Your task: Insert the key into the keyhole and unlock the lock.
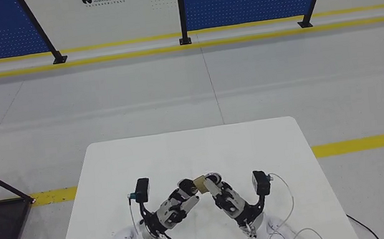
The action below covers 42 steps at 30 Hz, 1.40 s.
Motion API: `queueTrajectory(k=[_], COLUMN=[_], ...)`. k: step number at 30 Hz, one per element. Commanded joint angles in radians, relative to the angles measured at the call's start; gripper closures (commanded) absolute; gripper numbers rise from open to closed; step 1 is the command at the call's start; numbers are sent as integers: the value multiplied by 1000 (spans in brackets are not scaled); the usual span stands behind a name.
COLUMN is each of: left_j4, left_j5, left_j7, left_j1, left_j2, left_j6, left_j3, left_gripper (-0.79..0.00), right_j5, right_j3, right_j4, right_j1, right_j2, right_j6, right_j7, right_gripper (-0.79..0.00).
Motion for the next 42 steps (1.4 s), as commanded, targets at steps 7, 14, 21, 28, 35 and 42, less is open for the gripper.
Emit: queueTrajectory(k=[7, 14, 21, 28, 35, 42], left_j4=[0, 6, 9, 11, 14, 6], left_j5=[-23, -26, -9, 8, 50, 134], left_j7=[-8, -13, -5, 7, 32, 104], left_j1=[-4, -12, -16, -16, -13, -3], left_j2=[8, 9, 8, 7, 3, -9], left_j6=[0, 0, 0, 0, 8, 43], left_j3=[1, 8, 8, 9, -3, -14], left_gripper=[-339, -243, -117, 0, 0, 0], right_j5=[24, 27, 22, 22, 15, 3], right_j3=[6, 6, 2, 0, -3, -5], right_j4=[-2, -5, -5, -5, -6, -7], right_j1=[0, 0, 2, 2, 2, 0], right_j2=[2, 4, 3, 4, 4, 5], right_j6=[-4, 0, 11, 17, 24, 33], right_j7=[9, 18, 25, 25, 27, 26], right_gripper=[0, 0, 0, 0, 0, 0])
